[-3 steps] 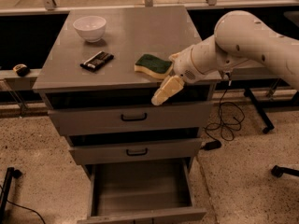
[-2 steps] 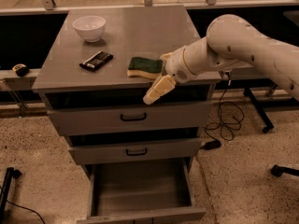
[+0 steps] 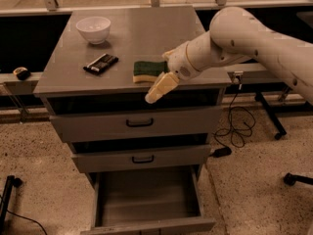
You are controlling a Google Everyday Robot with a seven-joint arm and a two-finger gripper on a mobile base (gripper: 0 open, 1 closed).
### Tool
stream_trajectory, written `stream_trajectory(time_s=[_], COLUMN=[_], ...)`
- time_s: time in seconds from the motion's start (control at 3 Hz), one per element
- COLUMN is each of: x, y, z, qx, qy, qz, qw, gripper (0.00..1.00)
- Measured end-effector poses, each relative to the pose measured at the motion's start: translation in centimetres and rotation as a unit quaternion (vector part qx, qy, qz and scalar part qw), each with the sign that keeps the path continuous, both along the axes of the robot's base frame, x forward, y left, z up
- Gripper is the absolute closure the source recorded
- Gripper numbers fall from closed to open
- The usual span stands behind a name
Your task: Place sponge into bottom drawer
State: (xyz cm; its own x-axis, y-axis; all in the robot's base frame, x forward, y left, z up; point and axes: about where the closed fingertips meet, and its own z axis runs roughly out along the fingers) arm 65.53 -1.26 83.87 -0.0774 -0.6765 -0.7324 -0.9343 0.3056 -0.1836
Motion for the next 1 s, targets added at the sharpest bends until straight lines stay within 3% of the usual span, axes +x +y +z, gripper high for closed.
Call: stream_trajectory(time_s=[0.67, 1.0], x=[3.9, 5.3], y=[-0.1, 0.0], z=[1.3, 0.1], qx=[0.027, 0.038], qy=[0.005, 0.021], qz=[-0.012, -0.014], qw=[0.9996, 0.999], gripper=[0.0, 0.0])
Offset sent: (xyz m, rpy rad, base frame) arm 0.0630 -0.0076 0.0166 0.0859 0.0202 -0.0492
